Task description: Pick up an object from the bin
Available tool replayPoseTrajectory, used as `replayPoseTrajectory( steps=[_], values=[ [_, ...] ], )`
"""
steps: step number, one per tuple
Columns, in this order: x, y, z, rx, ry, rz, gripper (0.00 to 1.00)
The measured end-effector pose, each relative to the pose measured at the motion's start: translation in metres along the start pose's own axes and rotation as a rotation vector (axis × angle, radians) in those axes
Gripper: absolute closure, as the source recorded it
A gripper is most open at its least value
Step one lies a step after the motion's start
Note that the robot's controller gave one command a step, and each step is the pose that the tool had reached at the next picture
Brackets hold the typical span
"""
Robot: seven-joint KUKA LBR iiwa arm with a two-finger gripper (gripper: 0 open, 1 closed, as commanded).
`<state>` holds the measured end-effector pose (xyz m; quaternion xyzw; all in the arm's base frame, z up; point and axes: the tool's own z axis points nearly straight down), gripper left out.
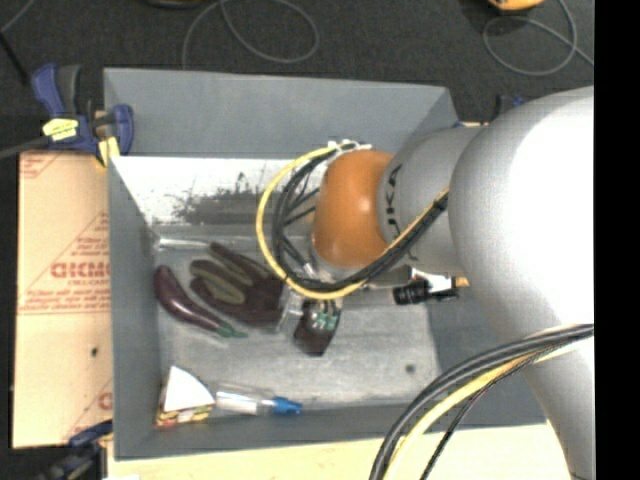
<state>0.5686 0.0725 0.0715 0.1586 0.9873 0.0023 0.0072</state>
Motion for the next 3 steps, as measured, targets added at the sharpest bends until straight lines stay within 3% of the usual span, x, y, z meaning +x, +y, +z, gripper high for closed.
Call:
replayPoseTrajectory(
  steps=[3],
  values=[
    [0.001, -0.001, -0.016, 0.002, 0.003, -0.003, 1.00]
  ],
)
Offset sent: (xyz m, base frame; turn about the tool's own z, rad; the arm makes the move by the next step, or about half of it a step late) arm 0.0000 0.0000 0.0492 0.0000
